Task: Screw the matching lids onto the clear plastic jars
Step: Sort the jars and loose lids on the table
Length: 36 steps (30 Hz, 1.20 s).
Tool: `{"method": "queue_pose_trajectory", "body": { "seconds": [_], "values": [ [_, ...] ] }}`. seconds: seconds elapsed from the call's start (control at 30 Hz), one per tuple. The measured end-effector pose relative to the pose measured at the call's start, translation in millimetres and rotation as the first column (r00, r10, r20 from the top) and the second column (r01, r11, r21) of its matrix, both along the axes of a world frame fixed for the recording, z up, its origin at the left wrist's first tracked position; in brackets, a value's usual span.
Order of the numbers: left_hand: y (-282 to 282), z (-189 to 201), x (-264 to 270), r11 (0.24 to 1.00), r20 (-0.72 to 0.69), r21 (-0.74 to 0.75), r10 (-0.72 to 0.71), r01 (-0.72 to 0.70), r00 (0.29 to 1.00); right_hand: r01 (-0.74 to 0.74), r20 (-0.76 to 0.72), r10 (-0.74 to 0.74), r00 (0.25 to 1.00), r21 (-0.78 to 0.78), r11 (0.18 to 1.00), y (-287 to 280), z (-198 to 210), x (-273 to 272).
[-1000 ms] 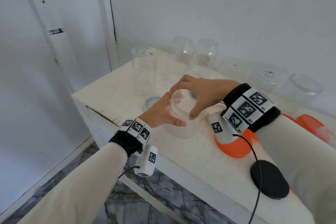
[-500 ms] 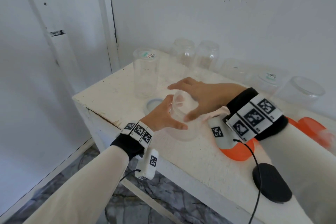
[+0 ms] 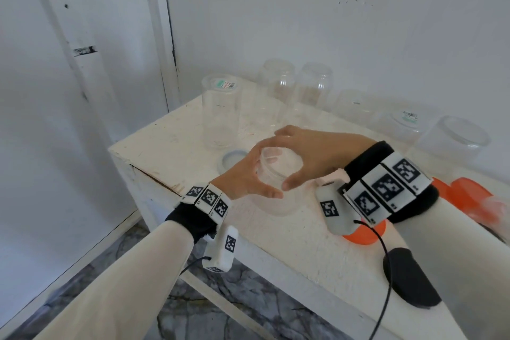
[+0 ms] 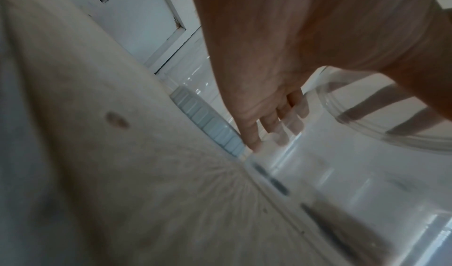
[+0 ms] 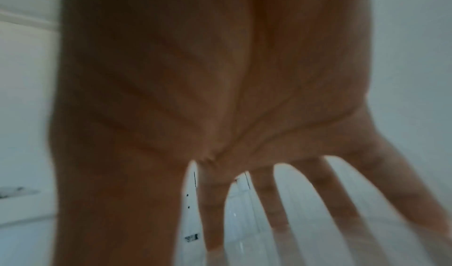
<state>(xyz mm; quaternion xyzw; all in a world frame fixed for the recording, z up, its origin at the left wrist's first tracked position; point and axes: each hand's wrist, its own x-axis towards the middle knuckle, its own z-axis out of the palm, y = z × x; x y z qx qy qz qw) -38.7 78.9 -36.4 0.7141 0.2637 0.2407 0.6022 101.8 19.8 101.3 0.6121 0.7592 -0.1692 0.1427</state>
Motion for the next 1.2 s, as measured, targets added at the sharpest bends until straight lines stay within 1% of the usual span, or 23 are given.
{"method": "queue_pose_trajectory", "body": {
  "seconds": [0.07,0.17,0.27,0.33,0.43,0.5,0.6,0.67,0.77,0.97,1.1,1.2],
  "values": [
    [-0.2,0.5,-0.4,1.0,0.005,0.02,-0.011,0.01,1.0,0.003,-0.018,-0.003,1.0,0.038,0.999,0.4,-1.5,0.0],
    [-1.8,-1.4,0.6,0.999,-0.01,0.044,0.031,-0.03,0.999,0.014,-0.014,-0.012,1.0,0.121,0.993,1.4,-3.6,-1.2],
    [-2.7,-1.7,0.7,0.997,-0.02,0.044,0.06,-0.059,0.998,0.014,0.007,-0.016,1.0,0.157,0.988,0.2,-3.5,0.3],
    [-2.8,-0.1,-0.2,0.998,-0.029,0.039,0.052,-0.051,0.998,0.02,0.019,-0.023,1.0,0.169,0.985,-0.7,-4.2,0.3],
    [-3.2,1.8,-1.1,0.999,-0.037,0.027,0.045,-0.044,0.998,0.019,0.041,-0.026,0.999,0.164,0.986,-0.5,-5.0,0.6],
    [-3.7,3.2,-1.7,0.999,-0.042,0.034,0.038,-0.037,0.998,0.011,0.053,-0.017,0.998,0.106,0.994,0.2,-3.0,2.6],
    [-2.3,4.3,-3.0,1.0,-0.054,0.024,-0.003,0.005,0.999,-0.026,0.014,0.026,1.0,0.003,1.0,1.6,0.5,4.9],
    [-1.8,4.6,-3.3,1.0,-0.052,0.015,-0.016,0.016,0.999,-0.032,-0.006,0.033,0.999,0.023,0.999,2.7,-0.7,4.7],
    [-3.5,3.8,-2.5,0.999,-0.045,0.039,0.016,-0.014,0.999,-0.008,-0.024,0.01,1.0,0.071,0.997,5.2,-2.6,3.8],
    [-7.3,7.1,-2.8,0.996,-0.06,0.07,0.059,-0.055,0.996,0.039,-0.001,-0.039,0.999,0.087,0.995,7.0,-2.9,4.1],
    [-8.4,8.8,-4.1,0.996,-0.083,0.078,0.046,-0.039,0.995,0.045,0.002,-0.046,0.999,0.115,0.992,0.0,-4.7,2.5],
    [-10.3,12.8,-4.3,0.993,-0.096,0.119,0.022,-0.01,0.995,0.052,-0.023,-0.048,0.999,0.165,0.985,-12.6,-7.1,6.7]
  ]
}}
